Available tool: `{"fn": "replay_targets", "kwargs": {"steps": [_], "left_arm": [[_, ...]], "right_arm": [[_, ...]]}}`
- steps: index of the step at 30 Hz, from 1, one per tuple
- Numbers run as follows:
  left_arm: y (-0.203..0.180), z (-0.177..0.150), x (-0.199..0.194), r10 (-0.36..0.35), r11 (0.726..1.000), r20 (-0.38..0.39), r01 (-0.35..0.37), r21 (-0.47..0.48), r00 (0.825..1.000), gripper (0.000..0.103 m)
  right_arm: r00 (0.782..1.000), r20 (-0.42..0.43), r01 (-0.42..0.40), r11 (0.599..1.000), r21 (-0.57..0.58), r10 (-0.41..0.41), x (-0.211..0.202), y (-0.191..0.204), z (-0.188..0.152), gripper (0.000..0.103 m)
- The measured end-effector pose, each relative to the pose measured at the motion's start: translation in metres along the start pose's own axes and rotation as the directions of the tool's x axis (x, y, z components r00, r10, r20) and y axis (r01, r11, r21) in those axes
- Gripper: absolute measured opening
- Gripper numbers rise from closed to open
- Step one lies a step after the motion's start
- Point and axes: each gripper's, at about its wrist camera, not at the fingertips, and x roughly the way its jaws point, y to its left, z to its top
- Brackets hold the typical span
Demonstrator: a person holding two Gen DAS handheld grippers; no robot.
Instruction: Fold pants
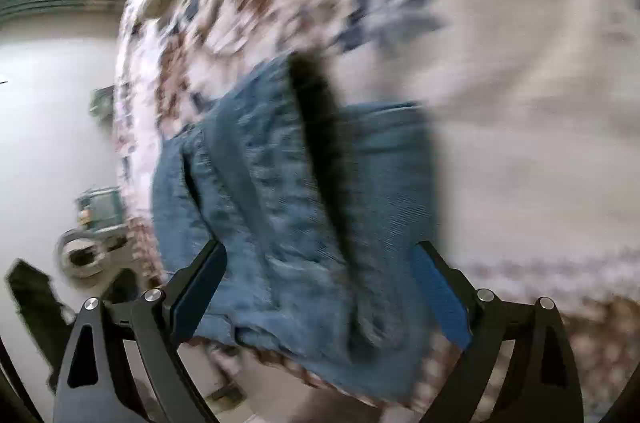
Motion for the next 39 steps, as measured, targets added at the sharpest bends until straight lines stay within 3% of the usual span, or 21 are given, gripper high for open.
{"fn": "replay_targets", "kwargs": {"steps": [2, 3, 4, 5, 7, 9, 15, 18, 20, 22, 24, 26, 30, 31, 32, 33, 35, 36, 37, 39], "left_arm": [[0.010, 0.002, 0.001, 0.029, 1.000, 0.014, -0.029, -0.008, 0.999, 0.103], [0.015, 0.003, 0.002, 0.046, 0.999, 0.021, -0.045, -0.014, 0.999, 0.103], [0.021, 0.004, 0.004, 0.055, 0.998, 0.024, -0.054, -0.021, 0.998, 0.103], [0.025, 0.004, 0.006, 0.066, 0.997, 0.027, -0.065, -0.030, 0.997, 0.103], [0.028, 0.003, 0.008, 0.081, 0.996, 0.025, -0.081, -0.029, 0.996, 0.103], [0.029, 0.004, 0.009, 0.052, 0.998, 0.014, -0.051, -0.029, 0.999, 0.103], [0.020, 0.011, 0.006, -0.075, 0.997, -0.029, 0.074, -0.020, 0.997, 0.103], [0.009, 0.020, 0.011, -0.110, 0.994, -0.036, 0.110, 0.015, 0.993, 0.103], [0.001, 0.028, 0.019, -0.134, 0.990, -0.048, 0.136, 0.032, 0.990, 0.103], [-0.012, 0.039, 0.032, -0.169, 0.984, -0.079, 0.174, 0.051, 0.982, 0.103], [-0.024, 0.050, 0.048, -0.210, 0.974, -0.117, 0.217, 0.058, 0.971, 0.103], [-0.035, 0.062, 0.064, -0.242, 0.966, -0.150, 0.252, 0.055, 0.959, 0.103], [-0.065, 0.086, 0.113, -0.275, 0.950, -0.272, 0.305, 0.073, 0.922, 0.103], [-0.072, 0.092, 0.127, -0.295, 0.943, -0.305, 0.328, 0.063, 0.906, 0.094], [-0.076, 0.095, 0.133, -0.309, 0.937, -0.310, 0.343, 0.062, 0.899, 0.060], [-0.083, 0.101, 0.136, -0.326, 0.927, -0.302, 0.365, 0.082, 0.896, 0.036], [-0.094, 0.112, 0.136, -0.291, 0.926, -0.269, 0.342, 0.163, 0.918, 0.013], [-0.093, 0.117, 0.134, -0.287, 0.929, -0.235, 0.330, 0.171, 0.929, 0.005], [-0.082, 0.130, 0.133, -0.310, 0.934, -0.193, 0.336, 0.123, 0.931, 0.004], [-0.057, 0.153, 0.141, -0.348, 0.936, -0.172, 0.352, -0.010, 0.922, 0.003]], "right_arm": [[0.999, -0.024, 0.026, 0.998, -0.049, -0.028, 0.021, 0.015, 0.004, 0.095], [0.995, -0.022, 0.098, 0.990, -0.102, -0.101, 0.031, 0.026, 0.003, 0.087], [0.988, -0.012, 0.150, 0.980, -0.130, -0.153, 0.037, 0.031, 0.001, 0.050], [0.983, -0.007, 0.182, 0.971, -0.153, -0.185, 0.042, 0.036, -0.003, 0.031], [0.980, 0.016, 0.200, 0.965, -0.172, -0.200, 0.042, 0.048, -0.012, 0.027], [0.975, 0.062, 0.223, 0.956, -0.191, -0.215, 0.030, 0.060, -0.022, 0.025], [0.953, 0.172, 0.271, 0.955, -0.119, -0.249, -0.043, 0.054, -0.060, 0.024], [0.934, 0.141, 0.335, 0.942, -0.022, -0.329, -0.062, 0.013, -0.067, 0.025], [0.926, 0.074, 0.370, 0.929, 0.008, -0.369, -0.054, -0.014, -0.062, 0.037], [0.937, -0.004, 0.350, 0.933, 0.081, -0.350, -0.041, -0.039, -0.055, 0.039], [0.953, -0.019, 0.302, 0.942, 0.144, -0.302, -0.041, -0.052, -0.049, 0.044], [0.965, 0.063, 0.240, 0.952, 0.188, -0.256, -0.057, -0.052, -0.047, 0.067], [0.961, 0.156, 0.189, 0.957, 0.222, -0.227, -0.076, -0.046, -0.035, 0.072], [0.963, 0.152, 0.185, 0.958, 0.220, -0.221, -0.075, -0.044, -0.031, 0.072], [0.964, 0.142, 0.190, 0.959, 0.210, -0.223, -0.071, -0.040, -0.026, 0.072], [0.965, 0.113, 0.214, 0.959, 0.186, -0.237, -0.063, -0.034, -0.021, 0.072], [0.951, 0.067, 0.291, 0.949, 0.125, -0.301, -0.061, -0.040, -0.021, 0.072], [0.937, 0.037, 0.343, 0.935, 0.088, -0.347, -0.052, -0.038, -0.020, 0.072], [0.920, 0.004, 0.390, 0.918, 0.065, -0.391, -0.040, -0.039, -0.020, 0.072], [0.913, -0.033, 0.408, 0.910, 0.067, -0.407, -0.025, -0.045, -0.023, 0.072]]}}
